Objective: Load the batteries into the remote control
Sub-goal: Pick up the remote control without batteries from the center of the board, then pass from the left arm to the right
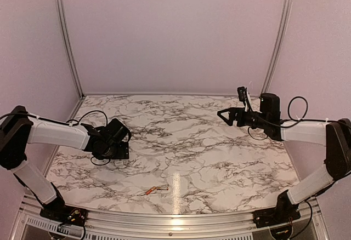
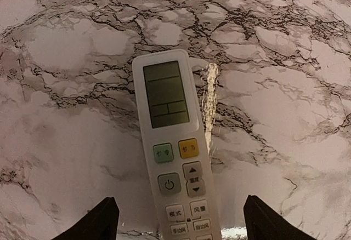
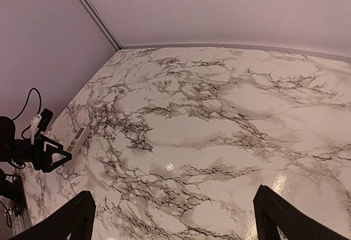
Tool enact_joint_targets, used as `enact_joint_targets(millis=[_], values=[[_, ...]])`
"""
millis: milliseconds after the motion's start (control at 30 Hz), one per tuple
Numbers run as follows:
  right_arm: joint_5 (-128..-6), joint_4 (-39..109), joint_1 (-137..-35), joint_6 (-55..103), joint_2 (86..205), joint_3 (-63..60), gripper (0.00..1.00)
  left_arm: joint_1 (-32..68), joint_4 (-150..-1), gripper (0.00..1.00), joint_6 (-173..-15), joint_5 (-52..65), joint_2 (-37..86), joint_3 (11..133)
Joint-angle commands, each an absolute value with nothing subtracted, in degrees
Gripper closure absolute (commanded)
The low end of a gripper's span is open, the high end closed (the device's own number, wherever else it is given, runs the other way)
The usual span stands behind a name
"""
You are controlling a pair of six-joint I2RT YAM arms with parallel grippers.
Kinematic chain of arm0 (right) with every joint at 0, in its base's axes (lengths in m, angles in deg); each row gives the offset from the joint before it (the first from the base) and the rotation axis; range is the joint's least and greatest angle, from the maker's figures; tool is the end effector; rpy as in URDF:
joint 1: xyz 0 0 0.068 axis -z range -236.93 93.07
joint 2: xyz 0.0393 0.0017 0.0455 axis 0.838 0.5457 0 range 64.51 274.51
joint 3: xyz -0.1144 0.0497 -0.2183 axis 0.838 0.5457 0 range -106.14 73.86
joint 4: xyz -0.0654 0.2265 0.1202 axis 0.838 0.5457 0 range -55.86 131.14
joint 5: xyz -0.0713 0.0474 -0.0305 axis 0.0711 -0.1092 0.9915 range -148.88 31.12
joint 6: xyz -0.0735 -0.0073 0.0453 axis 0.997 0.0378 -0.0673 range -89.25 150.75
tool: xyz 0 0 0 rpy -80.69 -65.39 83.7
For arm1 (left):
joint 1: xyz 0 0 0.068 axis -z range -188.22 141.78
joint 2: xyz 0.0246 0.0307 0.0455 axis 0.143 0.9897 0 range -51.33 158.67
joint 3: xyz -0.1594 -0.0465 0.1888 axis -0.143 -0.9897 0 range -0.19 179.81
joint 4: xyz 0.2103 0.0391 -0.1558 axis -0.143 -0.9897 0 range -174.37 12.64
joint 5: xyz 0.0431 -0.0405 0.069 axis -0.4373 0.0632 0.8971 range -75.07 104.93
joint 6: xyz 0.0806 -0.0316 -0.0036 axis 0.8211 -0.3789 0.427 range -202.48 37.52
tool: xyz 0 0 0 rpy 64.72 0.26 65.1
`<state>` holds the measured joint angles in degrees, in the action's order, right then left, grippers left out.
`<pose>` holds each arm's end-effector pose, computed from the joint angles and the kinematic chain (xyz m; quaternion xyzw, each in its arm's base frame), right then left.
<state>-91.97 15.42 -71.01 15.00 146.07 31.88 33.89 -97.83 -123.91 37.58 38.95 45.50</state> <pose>0.3228 0.1241 0.1915 -0.1501 0.7916 0.3665 0.4653 0.2431 -0.1801 0.0925 -0.0367 0.9576 0.0020 0.2857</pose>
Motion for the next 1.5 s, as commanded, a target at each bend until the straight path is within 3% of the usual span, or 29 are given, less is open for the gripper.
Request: enact_joint_targets(millis=[0, 200, 500, 600, 1033, 1467], values=[[-93.8, 16.1, -72.0, 16.1, 146.9, 29.7, 0.01, 34.2, -98.1, 0.21, -126.1, 39.4, 41.9, 47.1], [-96.6, 14.2, -72.4, 15.8, 147.9, 29.8, 0.01, 34.2, -97.1, 0.31, -126.5, 39.7, 45.3, 47.4], [-101.5, 12.5, -73.5, 15.5, 149.3, 28.5, 0.01, 34.2, -94.0, 0.68, -122.2, 36.3, 42.3, 48.2], [-103.4, 12.1, -74.3, 15.9, 149.4, 28.1, 0.01, 34.2, -91.0, 0.73, -115.2, 31.5, 37.2, 48.1], [-113.5, 17.4, -81.9, 21.1, 146.4, 23.0, 0.01, 34.4, -82.4, 0.75, -96.7, -16.1, 24.8, 51.3], [-118.8, 13.6, -94.6, 11.8, 149.1, 16.3, 0.04, 39.8, -76.7, 0.80, -92.6, -26.9, 23.3, 52.2]])
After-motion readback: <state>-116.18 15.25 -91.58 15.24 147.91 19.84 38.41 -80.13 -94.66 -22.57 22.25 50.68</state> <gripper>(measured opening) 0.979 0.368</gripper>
